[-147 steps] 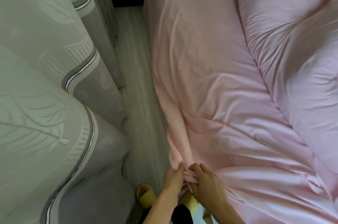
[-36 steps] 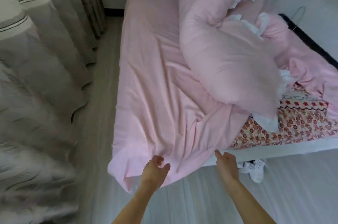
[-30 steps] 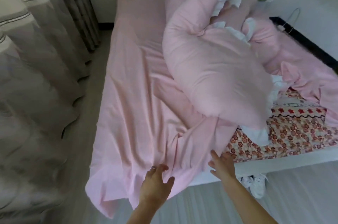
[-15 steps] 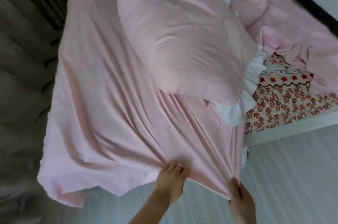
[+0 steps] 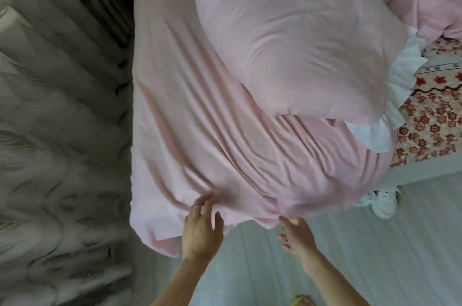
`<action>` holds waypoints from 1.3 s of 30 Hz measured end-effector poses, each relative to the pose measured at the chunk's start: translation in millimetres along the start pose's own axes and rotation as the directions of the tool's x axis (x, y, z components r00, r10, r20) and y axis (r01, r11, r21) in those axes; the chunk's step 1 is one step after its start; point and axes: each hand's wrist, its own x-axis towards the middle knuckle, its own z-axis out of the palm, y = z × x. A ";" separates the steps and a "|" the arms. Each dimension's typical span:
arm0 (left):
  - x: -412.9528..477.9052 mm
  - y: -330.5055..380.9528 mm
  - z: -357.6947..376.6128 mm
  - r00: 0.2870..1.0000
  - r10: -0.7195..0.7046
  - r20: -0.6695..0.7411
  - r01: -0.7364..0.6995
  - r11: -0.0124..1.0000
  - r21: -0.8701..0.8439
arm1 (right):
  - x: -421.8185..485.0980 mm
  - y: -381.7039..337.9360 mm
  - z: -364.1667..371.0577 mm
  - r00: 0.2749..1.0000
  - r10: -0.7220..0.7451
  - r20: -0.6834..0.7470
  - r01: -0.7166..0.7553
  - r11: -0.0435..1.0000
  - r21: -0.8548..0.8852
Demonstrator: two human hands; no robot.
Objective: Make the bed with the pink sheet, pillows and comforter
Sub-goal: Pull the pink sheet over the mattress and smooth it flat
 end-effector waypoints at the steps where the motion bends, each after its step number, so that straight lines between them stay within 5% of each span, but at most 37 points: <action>1: 1.7 -18.8 -13.2 0.993 -0.092 -0.075 0.092 0.996 -0.008 | -4.1 -3.9 18.0 0.999 -0.003 0.049 0.003 1.000 0.002; 5: 2.4 -92.6 -64.8 0.812 -0.528 -0.251 0.518 0.849 -0.110 | -33.8 -22.3 96.5 0.974 0.021 0.225 -0.003 0.997 -0.081; 8: 10.4 -167.3 -84.3 0.632 -0.775 -0.013 0.745 0.613 -0.263 | -57.7 -27.7 165.5 0.954 0.029 0.297 0.014 0.990 -0.142; 11: 23.9 -206.0 -90.1 0.645 -0.705 0.293 0.763 0.574 -0.298 | -73.6 -22.4 216.2 0.940 0.102 0.327 -0.056 0.988 -0.145; 16: 36.4 -255.3 -94.4 0.718 -0.543 0.436 0.660 0.729 -0.179 | -89.3 -9.3 309.5 0.940 0.246 0.235 -0.265 0.963 0.053; 20: 53.6 -278.1 -95.3 0.762 -0.397 0.511 0.508 0.856 -0.092 | -79.9 -19.1 361.7 0.982 0.142 0.128 -0.170 0.954 0.247; 24: 68.7 -287.5 -92.1 0.809 -0.290 0.511 0.350 0.936 -0.023 | -62.6 -19.8 376.3 0.995 -0.025 -0.093 0.033 0.996 0.078; 31: 68.0 -297.3 -89.6 0.881 -0.023 0.472 0.007 0.999 0.037 | -81.2 -9.2 377.1 0.973 -0.145 -0.180 0.125 0.985 -0.117; 35: 54.1 -335.8 -96.2 0.867 0.119 0.484 -0.109 0.993 -0.050 | -108.0 25.6 394.3 0.966 -0.200 -0.165 0.153 0.953 -0.260; 39: 1.3 -394.4 -97.9 0.900 0.119 0.419 -0.188 0.974 0.128 | -124.9 67.3 423.9 0.978 -0.209 -0.016 0.159 0.789 -0.594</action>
